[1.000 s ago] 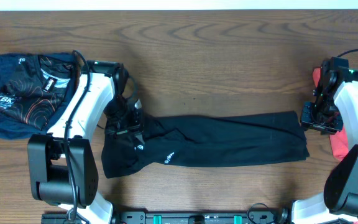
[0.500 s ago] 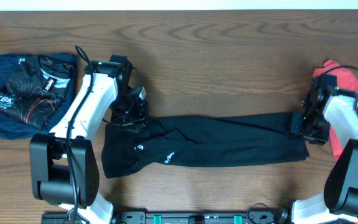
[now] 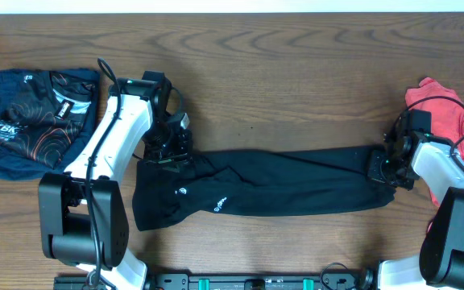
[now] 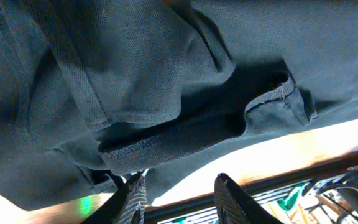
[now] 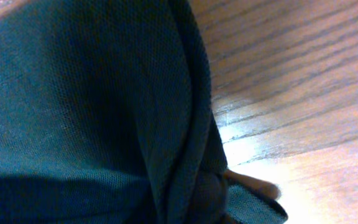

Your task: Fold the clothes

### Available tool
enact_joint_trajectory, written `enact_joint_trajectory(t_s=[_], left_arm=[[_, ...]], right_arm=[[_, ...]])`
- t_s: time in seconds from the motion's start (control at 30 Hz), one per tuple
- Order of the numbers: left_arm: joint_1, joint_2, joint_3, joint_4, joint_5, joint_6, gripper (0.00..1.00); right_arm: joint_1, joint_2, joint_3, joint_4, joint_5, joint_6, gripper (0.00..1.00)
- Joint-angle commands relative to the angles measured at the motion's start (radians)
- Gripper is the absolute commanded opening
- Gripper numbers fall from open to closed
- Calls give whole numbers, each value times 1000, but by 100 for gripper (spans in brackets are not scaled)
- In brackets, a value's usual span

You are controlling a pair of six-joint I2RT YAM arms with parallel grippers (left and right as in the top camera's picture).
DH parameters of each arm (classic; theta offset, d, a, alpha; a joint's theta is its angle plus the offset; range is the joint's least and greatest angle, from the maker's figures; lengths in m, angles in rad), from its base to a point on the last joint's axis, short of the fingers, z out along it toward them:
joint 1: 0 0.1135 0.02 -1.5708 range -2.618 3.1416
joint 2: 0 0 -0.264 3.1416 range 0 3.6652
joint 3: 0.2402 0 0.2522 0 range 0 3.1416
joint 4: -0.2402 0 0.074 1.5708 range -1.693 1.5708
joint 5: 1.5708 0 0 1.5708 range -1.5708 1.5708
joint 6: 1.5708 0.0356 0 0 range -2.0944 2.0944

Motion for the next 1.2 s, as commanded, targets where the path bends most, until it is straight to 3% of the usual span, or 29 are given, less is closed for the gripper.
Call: enact_joint_trajectory(t_s=[0.0, 0.23, 0.4, 0.87, 1.17], left_arm=[[0, 5, 2, -5, -2, -6, 38], [0, 2, 2, -5, -2, -6, 38], [0, 2, 2, -5, -2, -6, 38], [0, 2, 2, -5, -2, -5, 38], [0, 2, 2, -5, -2, -5, 38]], right_arm=[[-21, 49, -22, 8, 96, 19, 1], [-105, 48, 220, -190, 169, 90, 1], [-63, 47, 354, -342, 97, 90, 1], [408, 48, 367, -429, 67, 156, 1], [605, 48, 367, -394, 34, 205, 6]])
